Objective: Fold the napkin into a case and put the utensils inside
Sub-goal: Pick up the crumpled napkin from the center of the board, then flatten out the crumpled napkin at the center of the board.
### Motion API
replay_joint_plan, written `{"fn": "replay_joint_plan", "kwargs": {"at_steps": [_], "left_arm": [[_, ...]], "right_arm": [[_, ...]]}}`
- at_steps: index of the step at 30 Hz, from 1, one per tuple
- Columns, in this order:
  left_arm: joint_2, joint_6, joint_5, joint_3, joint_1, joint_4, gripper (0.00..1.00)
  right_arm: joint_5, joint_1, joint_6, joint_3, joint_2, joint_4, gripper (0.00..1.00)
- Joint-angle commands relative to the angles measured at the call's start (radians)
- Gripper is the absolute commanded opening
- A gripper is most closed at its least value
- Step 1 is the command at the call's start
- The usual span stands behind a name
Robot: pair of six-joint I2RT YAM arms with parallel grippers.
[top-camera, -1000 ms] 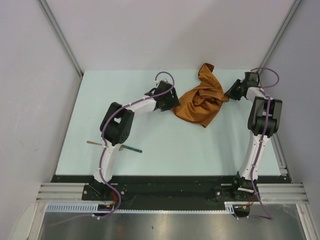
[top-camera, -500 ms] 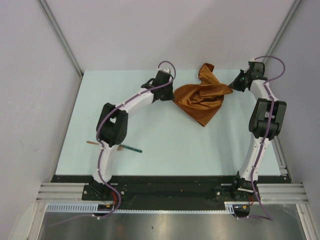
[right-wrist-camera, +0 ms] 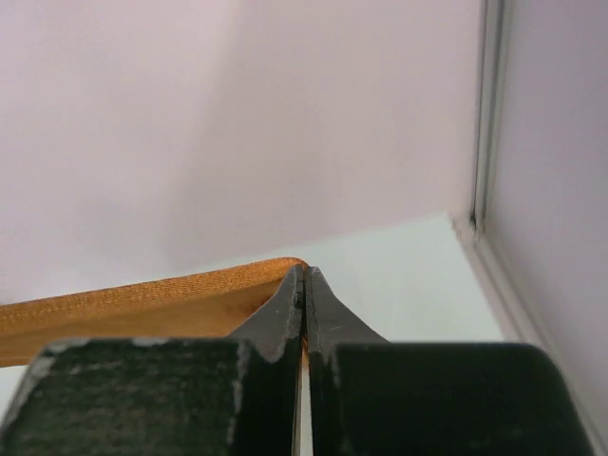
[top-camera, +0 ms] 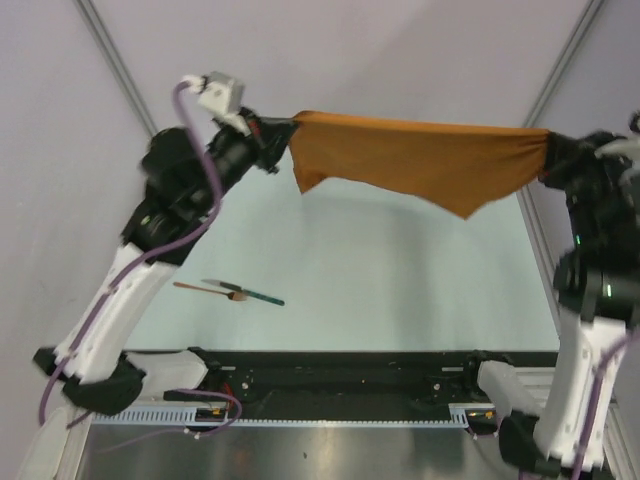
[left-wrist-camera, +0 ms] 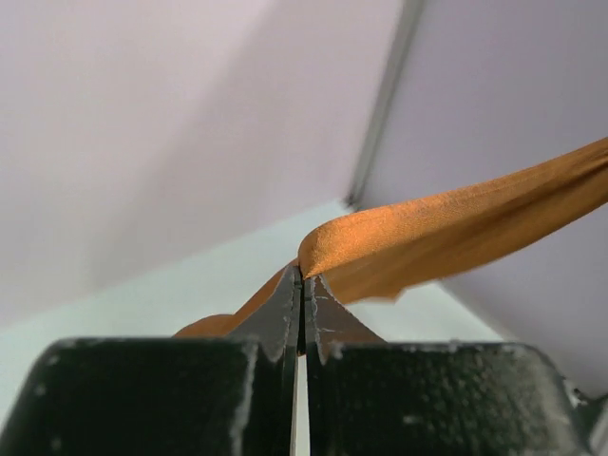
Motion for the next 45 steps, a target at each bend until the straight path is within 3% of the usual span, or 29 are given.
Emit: {"fn": "replay_joint_plan", "kwargs": {"at_steps": [1, 5, 9, 12, 16, 17, 20, 24, 25, 29, 31, 32, 33, 34, 36, 37, 38, 39, 40, 42, 44, 45], "left_arm": [[-0.196, 0.037, 0.124, -0.078, -0.006, 0.105, 0.0], [-0.245, -0.009, 0.111, -0.101, -0.007, 0.094, 0.0], [-0.211, -0.015, 0.064, -0.148, -0.006, 0.127, 0.0], [-0.11, -0.024, 0.004, -0.127, -0.006, 0.092, 0.0], [0.066, -0.081, -0.021, -0.064, 0.037, 0.036, 0.0], [0.161, -0.096, -0.01, -0.041, 0.049, 0.024, 0.0], [0.316, -0.121, 0.013, 0.049, 0.095, 0.024, 0.0], [0.702, -0.158, 0.094, 0.258, 0.186, 0.057, 0.0], [0.759, -0.183, 0.11, 0.34, 0.198, 0.076, 0.0], [1.023, -0.251, 0.163, 0.529, 0.255, 0.238, 0.0], [1.164, -0.295, 0.203, 0.664, 0.283, 0.294, 0.01], [1.197, -0.309, 0.197, 0.696, 0.289, 0.294, 0.07], [1.221, -0.325, 0.168, 0.721, 0.299, 0.327, 0.26], [1.246, -0.346, 0.171, 0.717, 0.306, 0.352, 0.35], [1.251, -0.354, 0.127, 0.714, 0.318, 0.342, 0.53], [1.245, -0.318, 0.105, 0.715, 0.318, 0.322, 0.7], [1.217, -0.294, 0.072, 0.717, 0.318, 0.29, 0.86], [1.196, -0.277, 0.017, 0.717, 0.319, 0.195, 0.91], [1.171, -0.241, 0.003, 0.697, 0.321, 0.155, 0.91], [1.065, -0.227, -0.056, 0.659, 0.319, 0.031, 0.92], [0.963, -0.23, -0.102, 0.503, 0.312, -0.025, 0.92], [0.839, -0.237, -0.111, 0.42, 0.298, -0.03, 0.91]], "right_arm": [[0.041, -0.008, -0.049, -0.01, -0.179, -0.05, 0.0], [0.023, -0.007, -0.039, -0.018, -0.279, -0.064, 0.0], [0.029, -0.008, -0.035, -0.103, -0.244, -0.033, 0.0], [0.027, -0.007, -0.03, -0.197, -0.192, 0.039, 0.0], [0.006, -0.007, 0.017, -0.373, -0.094, 0.259, 0.0], [0.006, -0.008, 0.024, -0.383, -0.062, 0.286, 0.0], [0.01, -0.008, 0.053, -0.39, 0.124, 0.393, 0.0], [0.009, -0.003, 0.068, -0.372, 0.433, 0.652, 0.0], [0.0, -0.005, 0.071, -0.339, 0.58, 0.716, 0.0], [-0.043, -0.005, 0.083, -0.063, 0.93, 0.74, 0.0], [-0.116, -0.003, 0.1, 0.149, 1.073, 0.668, 0.0], [-0.123, 0.001, 0.115, 0.209, 1.18, 0.639, 0.06], [-0.125, 0.001, 0.137, 0.326, 1.222, 0.605, 0.19], [-0.115, 0.003, 0.149, 0.369, 1.251, 0.519, 0.42], [-0.094, 0.012, 0.149, 0.409, 1.268, 0.46, 0.54], [-0.012, 0.019, 0.136, 0.429, 1.258, 0.397, 0.73], [0.048, 0.026, 0.122, 0.461, 1.249, 0.334, 0.82], [0.163, 0.038, 0.104, 0.502, 1.239, 0.256, 0.87], [0.193, 0.041, 0.082, 0.54, 1.229, 0.094, 0.91], [0.234, 0.044, 0.036, 0.559, 1.16, -0.026, 0.93], [0.282, 0.044, 0.039, 0.465, 1.085, -0.166, 0.95], [0.305, 0.046, 0.05, 0.396, 1.039, -0.197, 0.95]]}}
